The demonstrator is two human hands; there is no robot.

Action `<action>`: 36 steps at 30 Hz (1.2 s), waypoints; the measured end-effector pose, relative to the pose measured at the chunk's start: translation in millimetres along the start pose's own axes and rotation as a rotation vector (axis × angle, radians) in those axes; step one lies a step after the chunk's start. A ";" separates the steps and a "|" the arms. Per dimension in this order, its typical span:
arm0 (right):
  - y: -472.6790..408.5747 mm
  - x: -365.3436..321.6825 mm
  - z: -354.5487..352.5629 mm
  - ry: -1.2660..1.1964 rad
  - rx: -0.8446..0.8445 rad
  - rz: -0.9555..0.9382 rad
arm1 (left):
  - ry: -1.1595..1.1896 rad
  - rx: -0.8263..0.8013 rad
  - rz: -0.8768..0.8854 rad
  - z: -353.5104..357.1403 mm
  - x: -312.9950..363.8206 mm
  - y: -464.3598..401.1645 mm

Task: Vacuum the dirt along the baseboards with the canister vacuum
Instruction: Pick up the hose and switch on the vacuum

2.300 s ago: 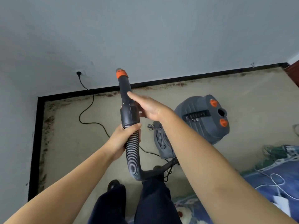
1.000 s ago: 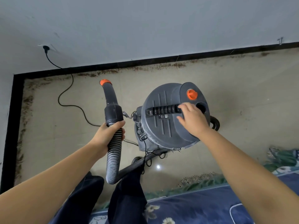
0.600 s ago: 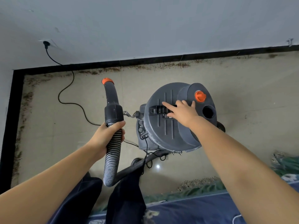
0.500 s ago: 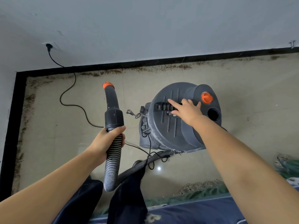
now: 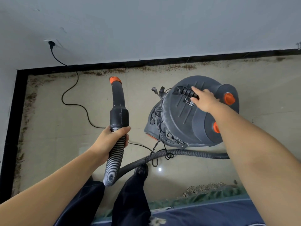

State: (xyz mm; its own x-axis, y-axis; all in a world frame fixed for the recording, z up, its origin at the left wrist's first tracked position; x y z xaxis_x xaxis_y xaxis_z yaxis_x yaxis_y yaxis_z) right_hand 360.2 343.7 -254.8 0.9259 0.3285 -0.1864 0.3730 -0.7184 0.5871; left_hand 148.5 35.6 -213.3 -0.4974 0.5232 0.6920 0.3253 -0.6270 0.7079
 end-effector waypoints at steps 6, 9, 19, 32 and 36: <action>88.4 78.8 -9.6 -0.214 0.468 0.116 | 0.012 -0.012 -0.013 9.8 2.5 2.7; 111.3 105.3 31.1 -0.225 0.301 0.152 | 0.023 -0.009 -0.039 22.1 -1.8 -0.1; 93.0 105.9 39.0 -0.115 0.348 0.210 | 0.018 0.009 -0.048 34.9 -4.3 -4.0; 88.4 96.6 26.1 -0.056 0.012 0.456 | 0.012 0.003 -0.034 34.0 10.5 5.1; 92.8 10.9 -4.4 -0.026 0.072 0.285 | 0.004 0.007 -0.011 27.1 23.5 14.8</action>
State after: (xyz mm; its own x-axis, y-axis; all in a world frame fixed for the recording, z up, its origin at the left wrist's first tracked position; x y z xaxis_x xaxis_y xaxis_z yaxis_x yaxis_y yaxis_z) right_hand 404.7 283.2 -198.9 0.9949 0.0921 -0.0422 0.0999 -0.8214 0.5615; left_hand 163.4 54.3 -182.8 -0.5038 0.5276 0.6839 0.3257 -0.6173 0.7162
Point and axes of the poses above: each hand's wrist, its own y-axis away from the middle knuckle, its own z-axis out of the palm, x = y × z, the point moved 7 cm from there along -y, towards the middle knuckle, and after that the axes turned 3 degrees about y, right-handed, at the moved point
